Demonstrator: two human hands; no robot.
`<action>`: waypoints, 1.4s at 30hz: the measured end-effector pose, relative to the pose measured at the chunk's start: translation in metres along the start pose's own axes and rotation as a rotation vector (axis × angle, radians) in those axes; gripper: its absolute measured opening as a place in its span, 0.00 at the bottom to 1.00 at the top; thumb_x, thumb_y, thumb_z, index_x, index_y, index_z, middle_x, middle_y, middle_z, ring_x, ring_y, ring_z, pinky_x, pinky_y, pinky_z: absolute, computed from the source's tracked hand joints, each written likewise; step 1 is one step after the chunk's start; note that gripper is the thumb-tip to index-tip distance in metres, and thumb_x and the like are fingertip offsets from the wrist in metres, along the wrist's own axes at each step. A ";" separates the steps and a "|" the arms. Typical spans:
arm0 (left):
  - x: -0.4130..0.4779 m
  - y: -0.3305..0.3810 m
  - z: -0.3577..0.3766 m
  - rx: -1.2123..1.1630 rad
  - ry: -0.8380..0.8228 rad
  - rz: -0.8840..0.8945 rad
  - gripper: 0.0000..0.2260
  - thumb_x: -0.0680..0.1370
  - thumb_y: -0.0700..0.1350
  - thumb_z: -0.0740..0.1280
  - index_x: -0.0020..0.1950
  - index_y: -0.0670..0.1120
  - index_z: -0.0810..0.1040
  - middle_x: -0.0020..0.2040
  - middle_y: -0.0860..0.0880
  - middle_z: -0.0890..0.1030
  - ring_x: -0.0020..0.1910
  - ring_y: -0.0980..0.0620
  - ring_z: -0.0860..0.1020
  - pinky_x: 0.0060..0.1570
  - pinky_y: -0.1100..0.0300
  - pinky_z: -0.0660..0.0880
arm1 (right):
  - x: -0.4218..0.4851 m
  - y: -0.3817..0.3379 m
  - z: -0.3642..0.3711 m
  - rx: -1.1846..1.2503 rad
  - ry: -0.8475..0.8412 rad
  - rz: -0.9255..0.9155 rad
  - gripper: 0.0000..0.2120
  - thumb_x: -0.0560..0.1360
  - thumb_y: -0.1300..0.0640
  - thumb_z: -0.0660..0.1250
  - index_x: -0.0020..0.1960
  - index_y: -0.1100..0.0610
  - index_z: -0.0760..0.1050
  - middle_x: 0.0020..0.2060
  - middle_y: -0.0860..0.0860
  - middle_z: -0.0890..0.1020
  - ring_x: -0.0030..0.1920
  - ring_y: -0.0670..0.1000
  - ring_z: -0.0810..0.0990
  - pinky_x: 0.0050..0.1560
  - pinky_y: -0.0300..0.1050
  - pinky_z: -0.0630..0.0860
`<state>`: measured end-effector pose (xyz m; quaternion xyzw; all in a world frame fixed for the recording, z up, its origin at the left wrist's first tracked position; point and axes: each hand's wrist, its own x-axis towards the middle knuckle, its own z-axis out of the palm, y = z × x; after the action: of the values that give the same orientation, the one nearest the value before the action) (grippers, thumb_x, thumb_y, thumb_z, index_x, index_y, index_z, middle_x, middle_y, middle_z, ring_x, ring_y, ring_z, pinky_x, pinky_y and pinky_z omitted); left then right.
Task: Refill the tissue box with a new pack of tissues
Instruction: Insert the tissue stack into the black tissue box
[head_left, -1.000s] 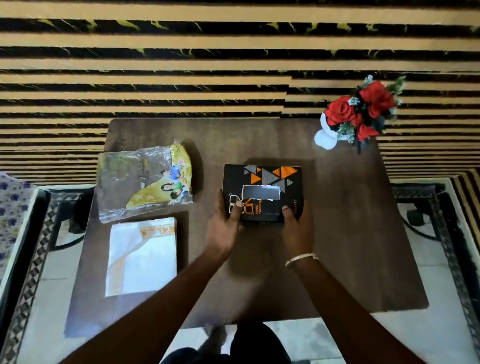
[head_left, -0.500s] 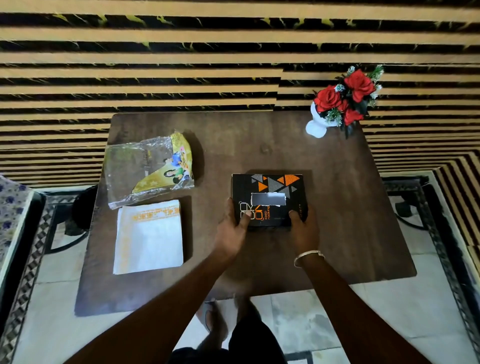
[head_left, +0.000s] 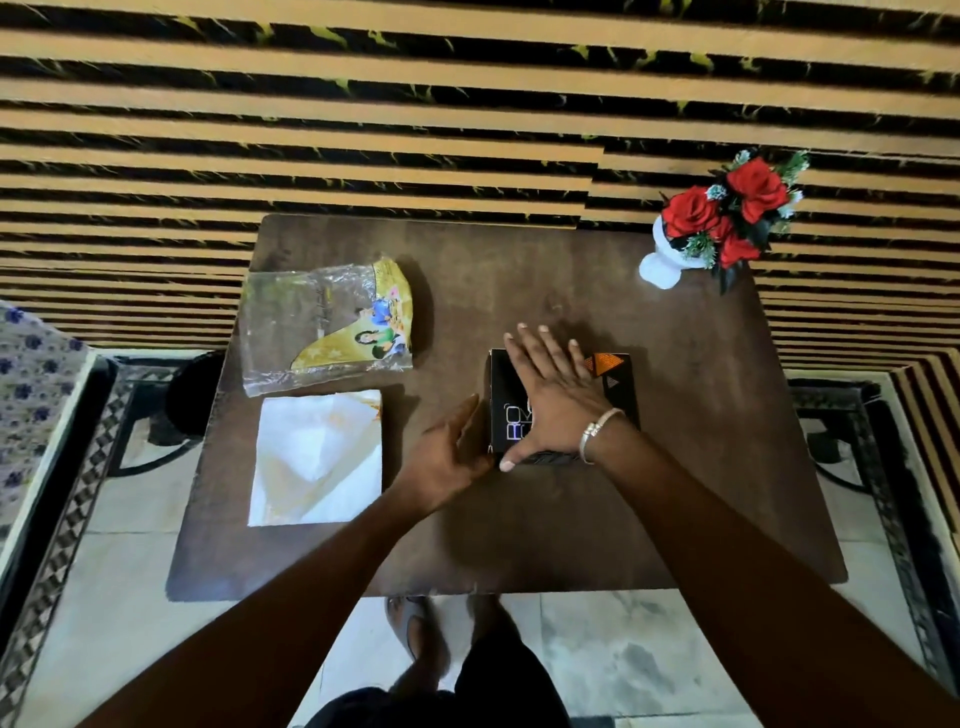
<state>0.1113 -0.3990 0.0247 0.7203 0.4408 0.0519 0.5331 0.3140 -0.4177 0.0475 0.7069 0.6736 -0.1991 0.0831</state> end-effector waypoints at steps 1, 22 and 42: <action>0.000 0.001 -0.001 0.039 -0.011 0.021 0.37 0.73 0.41 0.73 0.79 0.44 0.61 0.75 0.45 0.69 0.72 0.50 0.69 0.66 0.63 0.65 | 0.006 -0.001 0.000 -0.040 -0.037 -0.017 0.76 0.49 0.24 0.74 0.79 0.52 0.30 0.79 0.51 0.33 0.79 0.56 0.32 0.79 0.61 0.36; 0.008 -0.022 0.034 -0.227 0.122 -0.141 0.20 0.79 0.38 0.66 0.71 0.48 0.73 0.62 0.56 0.77 0.61 0.57 0.75 0.65 0.60 0.71 | 0.017 0.005 0.004 -0.122 -0.097 -0.049 0.72 0.52 0.30 0.76 0.80 0.53 0.36 0.81 0.54 0.47 0.81 0.58 0.47 0.80 0.61 0.47; 0.014 -0.032 0.027 -0.787 0.436 -0.392 0.14 0.81 0.39 0.64 0.66 0.46 0.79 0.58 0.46 0.83 0.53 0.50 0.82 0.55 0.55 0.80 | 0.024 -0.021 0.012 -0.054 -0.003 -0.033 0.32 0.75 0.42 0.63 0.76 0.50 0.61 0.80 0.51 0.50 0.80 0.59 0.47 0.75 0.70 0.45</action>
<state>0.1157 -0.4076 -0.0183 0.3401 0.6164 0.2627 0.6599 0.2912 -0.3985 0.0308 0.6927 0.6904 -0.1830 0.0998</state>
